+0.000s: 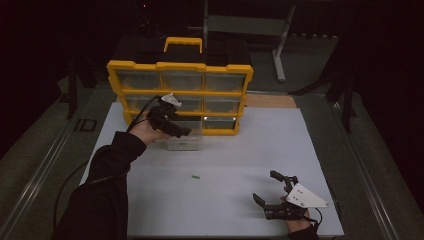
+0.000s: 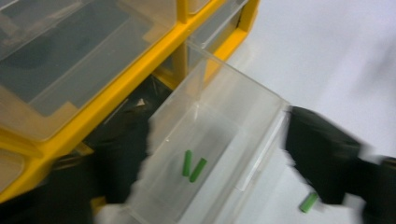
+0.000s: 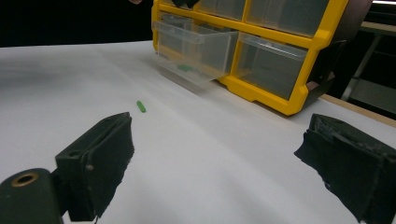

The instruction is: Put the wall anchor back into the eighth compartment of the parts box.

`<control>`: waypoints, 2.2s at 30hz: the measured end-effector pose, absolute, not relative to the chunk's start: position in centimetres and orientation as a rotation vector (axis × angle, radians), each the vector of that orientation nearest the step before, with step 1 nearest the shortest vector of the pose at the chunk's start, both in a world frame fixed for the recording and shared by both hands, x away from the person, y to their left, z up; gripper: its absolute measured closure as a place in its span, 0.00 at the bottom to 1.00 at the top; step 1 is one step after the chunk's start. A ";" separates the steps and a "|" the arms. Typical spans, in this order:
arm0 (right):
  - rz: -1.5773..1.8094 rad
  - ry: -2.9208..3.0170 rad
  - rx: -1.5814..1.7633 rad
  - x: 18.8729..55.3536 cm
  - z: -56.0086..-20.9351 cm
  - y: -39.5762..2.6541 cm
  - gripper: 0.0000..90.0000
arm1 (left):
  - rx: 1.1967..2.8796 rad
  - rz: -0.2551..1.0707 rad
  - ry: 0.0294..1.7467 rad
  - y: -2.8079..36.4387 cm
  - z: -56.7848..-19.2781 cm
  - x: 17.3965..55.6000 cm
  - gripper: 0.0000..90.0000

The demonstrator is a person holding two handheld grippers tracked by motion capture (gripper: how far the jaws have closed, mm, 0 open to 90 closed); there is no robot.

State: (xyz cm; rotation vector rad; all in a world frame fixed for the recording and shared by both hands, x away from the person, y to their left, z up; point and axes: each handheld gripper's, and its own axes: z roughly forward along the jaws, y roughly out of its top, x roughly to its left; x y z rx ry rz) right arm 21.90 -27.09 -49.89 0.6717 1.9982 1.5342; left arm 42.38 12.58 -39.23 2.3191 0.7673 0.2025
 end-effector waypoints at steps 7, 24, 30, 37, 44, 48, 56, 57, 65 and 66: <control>1.532 1.999 0.670 21.9 -49.9 -27.1 0.09 | 2.305 0.176 0.703 12.4 -38.7 41.1 0.01; 1.533 1.999 0.668 21.9 -49.9 -27.0 0.09 | 2.344 0.085 0.499 11.5 -39.6 36.4 0.02; 1.529 2.003 0.668 21.9 -49.9 -27.0 0.09 | 2.338 0.059 0.460 11.2 -40.6 35.3 0.02; 1.529 2.003 0.669 21.9 -49.9 -27.0 0.09 | 2.340 0.042 0.427 10.6 -41.8 34.6 0.02; 1.530 2.002 0.668 21.9 -49.9 -27.0 0.09 | 2.354 0.030 0.404 10.0 -43.7 34.1 0.03; 1.528 2.004 0.669 21.9 -49.9 -27.0 0.09 | 2.374 0.025 0.390 9.7 -44.8 33.9 0.04; 1.530 2.005 0.670 21.9 -49.9 -27.0 0.09 | 2.402 0.011 0.397 9.6 -46.7 34.0 0.07; 1.530 2.007 0.672 21.9 -49.9 -27.0 0.09 | 2.402 0.011 0.399 9.6 -46.9 34.0 0.09; 1.529 2.011 0.676 21.9 -50.0 -27.0 0.09 | 2.436 0.006 0.390 9.7 -49.0 34.4 0.27; 1.529 2.011 0.675 21.9 -50.0 -27.0 0.09 | 2.437 0.011 0.380 9.7 -49.2 34.4 0.30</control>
